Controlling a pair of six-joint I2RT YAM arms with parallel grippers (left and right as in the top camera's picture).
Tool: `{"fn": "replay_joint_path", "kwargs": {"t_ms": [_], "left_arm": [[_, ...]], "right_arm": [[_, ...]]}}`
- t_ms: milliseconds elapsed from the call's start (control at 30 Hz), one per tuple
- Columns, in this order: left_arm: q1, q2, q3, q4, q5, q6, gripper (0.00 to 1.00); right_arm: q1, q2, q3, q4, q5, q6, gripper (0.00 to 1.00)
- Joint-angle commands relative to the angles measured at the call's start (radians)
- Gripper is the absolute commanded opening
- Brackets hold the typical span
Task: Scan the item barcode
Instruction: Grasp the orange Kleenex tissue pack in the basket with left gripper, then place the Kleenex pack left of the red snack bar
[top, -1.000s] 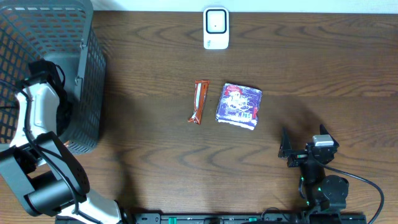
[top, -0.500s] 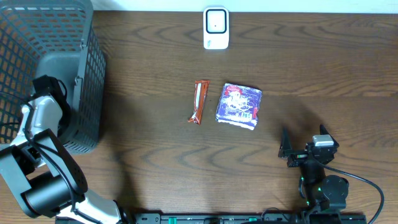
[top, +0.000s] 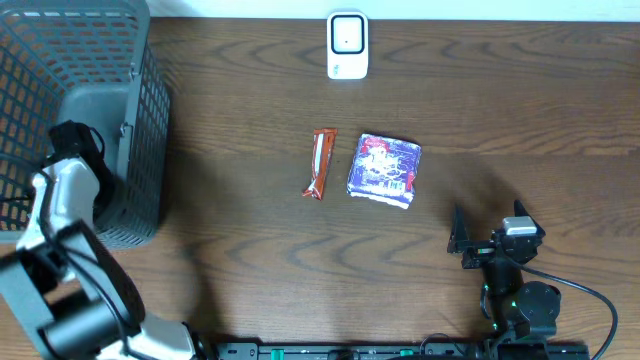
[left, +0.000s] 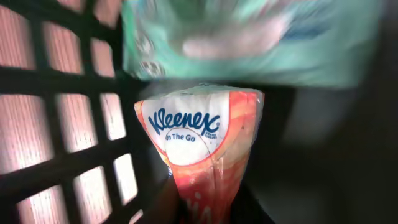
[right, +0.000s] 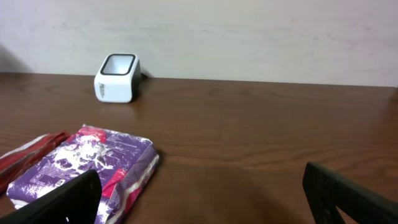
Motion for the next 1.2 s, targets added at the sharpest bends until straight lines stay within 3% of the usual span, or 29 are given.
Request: {"fn": "replay_joint_path", "kwargs": {"t_ms": [0, 167, 267, 467, 667, 867, 1067, 1167], "left_arm": [[0.003, -0.204, 0.101, -0.002, 0.001, 0.021, 0.07], [0.002, -0.432, 0.125, 0.07, 0.019, 0.021, 0.07], [-0.003, -0.567, 0.125, 0.131, 0.116, 0.035, 0.07], [-0.111, -0.755, 0.125, 0.325, 0.529, 0.216, 0.07], [-0.353, -0.843, 0.125, 0.455, 0.552, 0.414, 0.07], [-0.609, -0.766, 0.101, 0.326, 0.551, 0.615, 0.07], [-0.774, -0.507, 0.087, 0.228, 0.549, 0.724, 0.07], [-0.823, -0.36, 0.087, 0.226, 0.45, 0.732, 0.08]], "right_arm": [[-0.006, -0.004, -0.004, -0.001, -0.005, 0.003, 0.99], [-0.006, -0.004, -0.003, -0.001, -0.005, 0.003, 0.99], [-0.006, -0.004, -0.004, -0.001, -0.005, 0.003, 0.99], [-0.006, -0.004, -0.004, -0.001, -0.005, 0.003, 0.99], [-0.006, -0.004, -0.004, -0.001, -0.005, 0.003, 0.99], [-0.006, -0.004, -0.003, -0.001, -0.005, 0.003, 0.99], [-0.006, -0.004, -0.003, -0.001, -0.005, 0.003, 0.99], [-0.006, -0.004, -0.004, -0.001, -0.005, 0.003, 0.99]]}}
